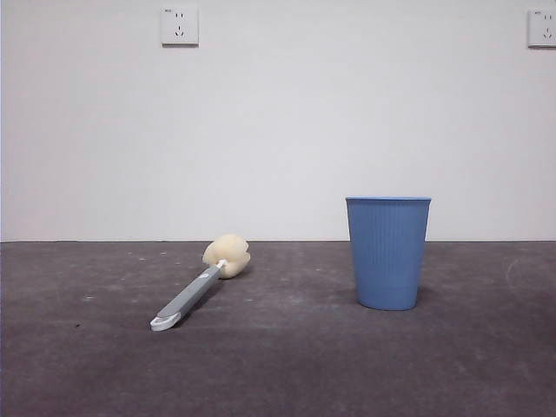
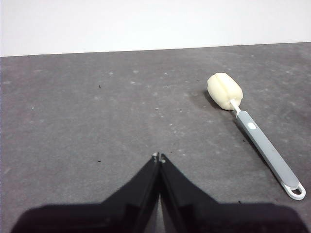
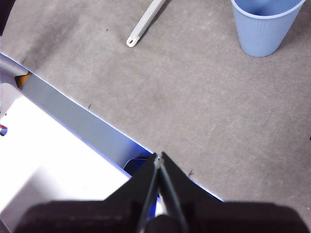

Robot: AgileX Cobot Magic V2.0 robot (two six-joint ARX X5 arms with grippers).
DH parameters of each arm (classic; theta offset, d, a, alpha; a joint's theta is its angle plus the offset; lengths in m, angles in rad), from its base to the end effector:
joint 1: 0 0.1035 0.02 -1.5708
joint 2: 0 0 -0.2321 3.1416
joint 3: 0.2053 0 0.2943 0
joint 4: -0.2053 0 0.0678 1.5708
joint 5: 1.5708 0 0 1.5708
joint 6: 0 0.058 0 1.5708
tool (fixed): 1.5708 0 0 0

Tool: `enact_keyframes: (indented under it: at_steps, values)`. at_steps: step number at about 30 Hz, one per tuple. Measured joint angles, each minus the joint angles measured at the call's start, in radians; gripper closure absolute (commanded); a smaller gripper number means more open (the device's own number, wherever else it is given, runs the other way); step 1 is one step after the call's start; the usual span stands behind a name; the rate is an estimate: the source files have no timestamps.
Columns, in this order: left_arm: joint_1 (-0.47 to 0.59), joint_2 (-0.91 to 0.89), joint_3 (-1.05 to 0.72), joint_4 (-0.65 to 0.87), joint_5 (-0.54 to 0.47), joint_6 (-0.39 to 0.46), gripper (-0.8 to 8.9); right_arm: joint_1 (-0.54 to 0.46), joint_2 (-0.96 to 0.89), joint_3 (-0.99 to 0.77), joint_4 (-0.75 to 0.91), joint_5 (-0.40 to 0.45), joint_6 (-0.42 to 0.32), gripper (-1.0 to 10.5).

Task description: Pick up the cup brush,pick up the cup,insert the brush into the cup,clean the cup,put the cup brush back,put the cup back to the fixed position on the table

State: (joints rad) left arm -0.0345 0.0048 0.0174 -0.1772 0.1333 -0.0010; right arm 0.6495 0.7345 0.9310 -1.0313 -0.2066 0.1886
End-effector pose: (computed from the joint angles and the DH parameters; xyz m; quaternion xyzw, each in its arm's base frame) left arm 0.1985 -0.0146 0.1477 -0.0046 0.0821 -0.0835 0.9931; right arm 0.1539 0.1318 0.2818 -0.0103 0.4295 0.3405 0.8364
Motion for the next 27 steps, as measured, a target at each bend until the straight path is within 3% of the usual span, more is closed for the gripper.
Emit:
enact_keyframes:
  at_steps: [3,8,14,21,27]
  values:
    - [0.000,0.000,0.000,0.000,0.000,0.000,8.16,0.000,0.000,0.000,0.002,0.003,-0.002,9.5]
    - [0.000,0.000,0.000,0.000,0.000,0.000,8.17,-0.059,-0.026,0.000,0.088,0.100,-0.074,9.5]
    - [0.000,0.000,0.000,0.000,0.000,0.000,8.17,-0.275,-0.124,-0.059,0.402,0.047,-0.121,9.5]
    - [0.000,0.000,0.000,0.000,0.000,0.000,8.17,-0.552,-0.261,-0.241,0.600,-0.024,-0.188,9.5]
    - [0.000,0.000,0.000,0.000,0.000,0.000,8.17,-0.658,-0.436,-0.471,0.793,-0.026,-0.201,9.5]
